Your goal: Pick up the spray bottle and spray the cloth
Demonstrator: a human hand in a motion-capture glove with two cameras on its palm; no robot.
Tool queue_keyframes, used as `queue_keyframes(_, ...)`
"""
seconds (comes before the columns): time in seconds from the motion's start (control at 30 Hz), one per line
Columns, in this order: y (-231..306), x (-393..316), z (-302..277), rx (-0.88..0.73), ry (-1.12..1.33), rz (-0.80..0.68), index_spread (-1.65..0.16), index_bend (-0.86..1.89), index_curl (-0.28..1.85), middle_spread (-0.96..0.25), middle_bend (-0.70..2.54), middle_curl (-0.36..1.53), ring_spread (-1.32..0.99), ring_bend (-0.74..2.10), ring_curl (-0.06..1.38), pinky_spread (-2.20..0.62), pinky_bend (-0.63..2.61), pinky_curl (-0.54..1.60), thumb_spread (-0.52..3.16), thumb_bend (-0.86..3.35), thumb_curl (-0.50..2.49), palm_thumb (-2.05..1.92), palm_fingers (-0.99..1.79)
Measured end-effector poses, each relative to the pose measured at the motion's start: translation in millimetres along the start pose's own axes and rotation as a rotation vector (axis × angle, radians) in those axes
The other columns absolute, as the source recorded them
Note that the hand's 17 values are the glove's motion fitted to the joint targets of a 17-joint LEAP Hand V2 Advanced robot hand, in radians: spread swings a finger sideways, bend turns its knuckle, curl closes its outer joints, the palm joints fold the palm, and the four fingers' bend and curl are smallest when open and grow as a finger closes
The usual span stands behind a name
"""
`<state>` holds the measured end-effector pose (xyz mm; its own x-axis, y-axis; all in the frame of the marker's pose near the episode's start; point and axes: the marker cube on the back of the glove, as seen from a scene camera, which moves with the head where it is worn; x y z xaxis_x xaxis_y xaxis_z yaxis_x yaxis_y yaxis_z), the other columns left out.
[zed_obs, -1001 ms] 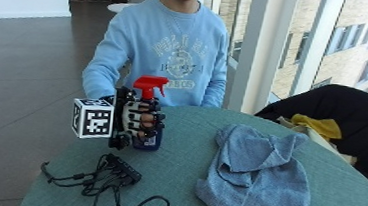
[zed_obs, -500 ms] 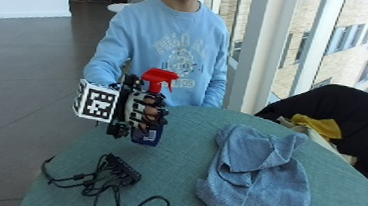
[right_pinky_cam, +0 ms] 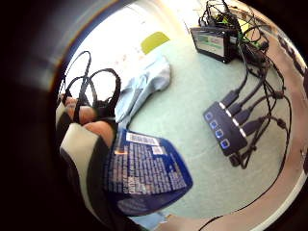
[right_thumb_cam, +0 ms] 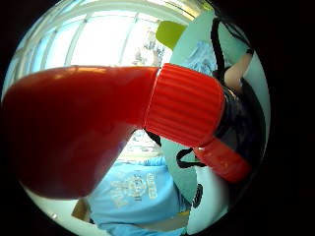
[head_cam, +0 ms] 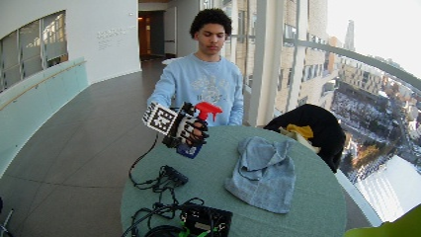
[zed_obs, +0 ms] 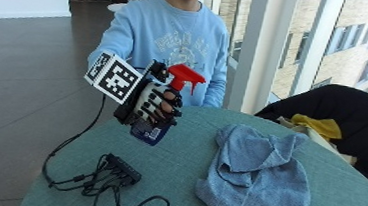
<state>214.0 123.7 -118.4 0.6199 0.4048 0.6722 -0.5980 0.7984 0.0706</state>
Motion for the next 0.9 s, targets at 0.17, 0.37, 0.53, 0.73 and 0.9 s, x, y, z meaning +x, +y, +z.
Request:
queue_keyframes(0.17, -19.8, -13.0, 10.1, -0.041, 0.044, 0.022, -0.27, 0.15, 0.37, -0.1, 0.31, 0.45, -0.12, 0.52, 0.38, -0.03, 0.3, 0.38, 0.58, -0.03, 0.62, 0.97, 1.21)
queue_keyframes(0.37, -40.3, -24.9, 30.1, -0.093, 0.095, 0.051, -0.27, 0.15, 0.38, -0.1, 0.32, 0.45, -0.12, 0.52, 0.38, -0.03, 0.3, 0.38, 0.58, -0.03, 0.63, 0.97, 1.21)
queue_keyframes(0.53, -52.4, -29.3, 42.4, -0.128, 0.151, 0.08, -0.27, 0.15, 0.38, -0.1, 0.32, 0.45, -0.12, 0.53, 0.38, -0.03, 0.31, 0.38, 0.56, -0.03, 0.64, 0.96, 1.21)
queue_keyframes(0.73, -62.5, -32.1, 52.8, -0.172, 0.237, 0.12, -0.26, 0.15, 0.38, -0.1, 0.32, 0.45, -0.12, 0.54, 0.38, -0.03, 0.31, 0.38, 0.56, -0.03, 0.65, 0.96, 1.21)
queue_keyframes(0.9, -66.6, -34.1, 57.2, -0.189, 0.284, 0.124, -0.26, 0.15, 0.39, -0.1, 0.32, 0.45, -0.11, 0.54, 0.38, -0.03, 0.31, 0.38, 0.56, -0.03, 0.65, 0.96, 1.21)
